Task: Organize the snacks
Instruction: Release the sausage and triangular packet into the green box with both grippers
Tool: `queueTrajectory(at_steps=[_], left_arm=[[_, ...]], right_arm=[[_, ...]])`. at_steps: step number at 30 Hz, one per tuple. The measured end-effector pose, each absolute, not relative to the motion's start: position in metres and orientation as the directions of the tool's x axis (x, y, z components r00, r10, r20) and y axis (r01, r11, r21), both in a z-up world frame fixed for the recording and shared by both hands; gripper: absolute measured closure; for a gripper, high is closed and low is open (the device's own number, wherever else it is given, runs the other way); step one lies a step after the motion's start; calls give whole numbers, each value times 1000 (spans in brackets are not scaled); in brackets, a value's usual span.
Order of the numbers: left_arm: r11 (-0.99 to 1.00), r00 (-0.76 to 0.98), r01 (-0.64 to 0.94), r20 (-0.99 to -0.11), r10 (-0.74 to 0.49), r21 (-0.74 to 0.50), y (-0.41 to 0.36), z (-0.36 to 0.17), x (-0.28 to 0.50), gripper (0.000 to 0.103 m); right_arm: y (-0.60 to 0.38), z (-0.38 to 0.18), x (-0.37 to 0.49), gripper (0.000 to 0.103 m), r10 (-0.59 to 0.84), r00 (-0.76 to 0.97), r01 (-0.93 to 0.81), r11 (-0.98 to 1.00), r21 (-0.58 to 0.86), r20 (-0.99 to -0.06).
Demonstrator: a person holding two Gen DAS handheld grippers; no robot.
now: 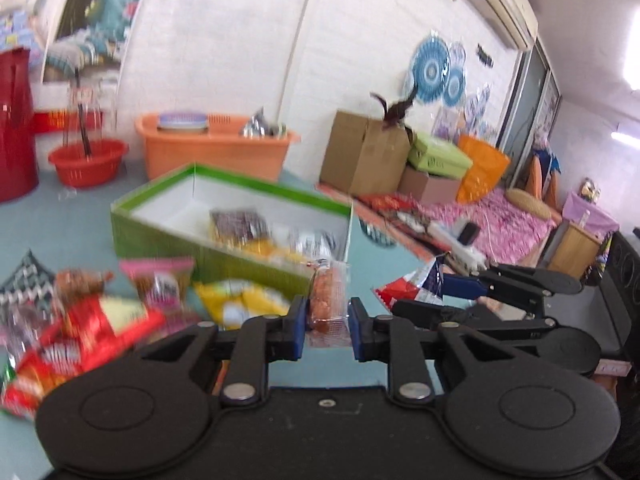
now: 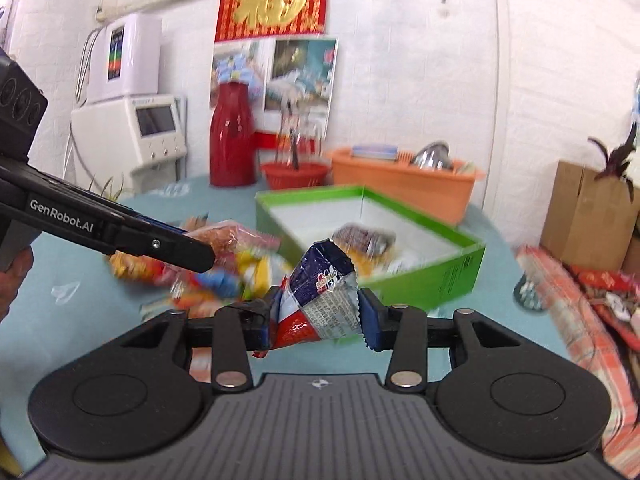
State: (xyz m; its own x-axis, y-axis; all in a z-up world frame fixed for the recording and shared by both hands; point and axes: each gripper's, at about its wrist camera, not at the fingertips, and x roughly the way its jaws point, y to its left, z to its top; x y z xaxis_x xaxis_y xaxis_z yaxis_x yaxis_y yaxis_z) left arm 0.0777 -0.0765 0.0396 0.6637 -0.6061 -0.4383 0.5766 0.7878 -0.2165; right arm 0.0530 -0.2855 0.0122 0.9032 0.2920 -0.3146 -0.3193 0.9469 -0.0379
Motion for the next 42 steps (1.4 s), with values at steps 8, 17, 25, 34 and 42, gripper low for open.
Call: queueTrajectory(at_steps=[8, 17, 25, 34, 42], left_arm=[[822, 717, 529, -408, -565, -211, -103, 54, 141, 63], [844, 698, 461, -476, -535, -274, -112, 26, 213, 62], [874, 730, 437, -485, -481, -210, -113, 7, 224, 0], [880, 749, 411, -461, -476, -240, -87, 37, 187, 0], [879, 747, 368, -466, -473, -302, -35, 35, 119, 0]], right_arm=[[-292, 20, 124, 32, 222, 929, -244, 969, -37, -298], [-297, -7, 177, 31, 187, 921, -202, 979, -8, -341], [-290, -28, 183, 0, 173, 923, -202, 978, -52, -343], [-292, 2, 136, 0, 208, 937, -216, 976, 2, -282], [-273, -3, 78, 0, 290, 905, -290, 956, 49, -311]])
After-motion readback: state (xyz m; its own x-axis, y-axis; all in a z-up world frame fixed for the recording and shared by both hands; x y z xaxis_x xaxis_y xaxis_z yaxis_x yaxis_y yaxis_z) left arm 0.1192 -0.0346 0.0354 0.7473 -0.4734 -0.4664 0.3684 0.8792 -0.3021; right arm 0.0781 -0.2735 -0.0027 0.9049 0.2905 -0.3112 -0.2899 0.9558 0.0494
